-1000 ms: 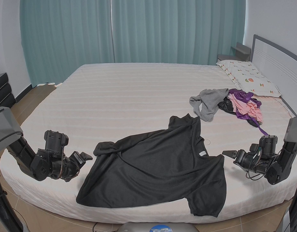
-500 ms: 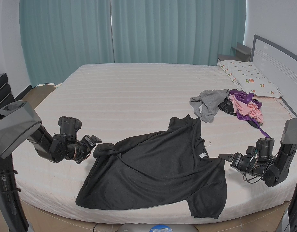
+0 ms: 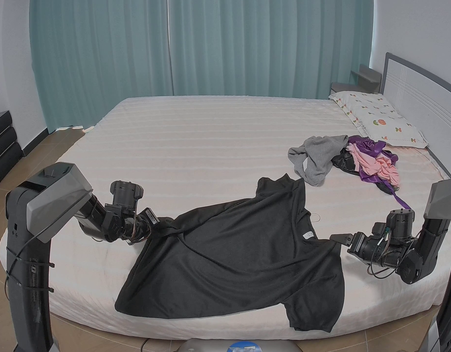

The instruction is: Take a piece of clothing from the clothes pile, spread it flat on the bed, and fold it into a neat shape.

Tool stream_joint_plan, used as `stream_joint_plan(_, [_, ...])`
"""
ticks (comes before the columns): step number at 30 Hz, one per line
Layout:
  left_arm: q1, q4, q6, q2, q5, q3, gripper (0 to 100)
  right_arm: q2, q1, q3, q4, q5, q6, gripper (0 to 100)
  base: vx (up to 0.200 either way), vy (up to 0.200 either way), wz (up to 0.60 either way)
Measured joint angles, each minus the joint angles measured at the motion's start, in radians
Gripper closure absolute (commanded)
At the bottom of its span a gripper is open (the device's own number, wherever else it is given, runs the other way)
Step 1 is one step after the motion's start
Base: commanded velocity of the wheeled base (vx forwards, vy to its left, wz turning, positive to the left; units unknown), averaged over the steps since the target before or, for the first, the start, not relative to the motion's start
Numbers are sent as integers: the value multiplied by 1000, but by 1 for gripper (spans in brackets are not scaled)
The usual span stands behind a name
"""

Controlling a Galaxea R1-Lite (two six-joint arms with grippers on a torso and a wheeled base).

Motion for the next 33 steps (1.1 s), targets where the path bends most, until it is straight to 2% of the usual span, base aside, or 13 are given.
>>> stream_joint_plan(3, [-2, -3, -6, 19, 15, -29, 100, 8, 0, -1, 0, 0, 0, 0, 0, 0, 0])
stream_joint_plan(8, [-2, -11, -37, 55, 100, -102, 100, 22, 0, -1, 0, 0, 0, 0, 0, 0, 0])
stream_joint_plan(11, [6, -14, -61, 70, 120, -159, 100, 29, 0, 1, 0, 0, 0, 0, 0, 0, 0])
stream_joint_plan(28, [83, -7, -79, 190, 147, -629, 100, 56, 15, 9, 0, -1, -2, 0, 0, 0, 0])
stream_joint_plan(33, [114, -4, -78, 256, 150, -725, 100, 60, 17, 16, 0, -7, -11, 0, 0, 0, 0])
